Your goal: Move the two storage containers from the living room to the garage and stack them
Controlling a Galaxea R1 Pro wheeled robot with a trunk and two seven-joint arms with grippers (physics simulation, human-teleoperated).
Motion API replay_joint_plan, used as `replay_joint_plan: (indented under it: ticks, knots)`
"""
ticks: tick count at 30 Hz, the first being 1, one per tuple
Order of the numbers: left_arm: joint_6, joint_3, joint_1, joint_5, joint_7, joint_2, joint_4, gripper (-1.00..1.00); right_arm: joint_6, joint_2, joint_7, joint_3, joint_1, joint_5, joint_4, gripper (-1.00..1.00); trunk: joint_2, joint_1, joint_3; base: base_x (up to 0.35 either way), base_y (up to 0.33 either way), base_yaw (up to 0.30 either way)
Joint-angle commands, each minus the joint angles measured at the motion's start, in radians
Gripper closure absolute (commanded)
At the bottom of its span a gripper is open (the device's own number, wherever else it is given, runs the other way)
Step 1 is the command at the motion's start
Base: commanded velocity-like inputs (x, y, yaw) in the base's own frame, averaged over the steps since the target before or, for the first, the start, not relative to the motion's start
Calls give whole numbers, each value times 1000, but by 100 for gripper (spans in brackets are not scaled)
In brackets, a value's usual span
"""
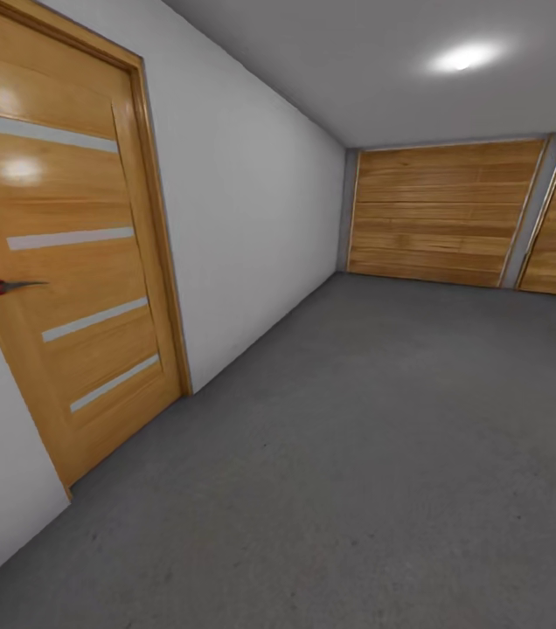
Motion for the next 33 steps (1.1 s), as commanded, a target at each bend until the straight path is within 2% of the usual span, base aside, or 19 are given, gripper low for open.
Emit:
replay_joint_plan:
  ticks: [1,25,33]
  knots:
    - [0,0,0,7,-1,0,-1,-100,-12,0,-2,2,0,-2,2,-100,0,1,-1,322,0,0]
    - [1,0,0,9,-3,1,0,-100,-17,-5,-2,2,0,-2,10,-100,0,1,-1,322,0,1]
    - [0,0,0,9,-3,1,0,-100,-19,-6,-1,2,0,-1,10,-100,0,1,-1,323,0,212]
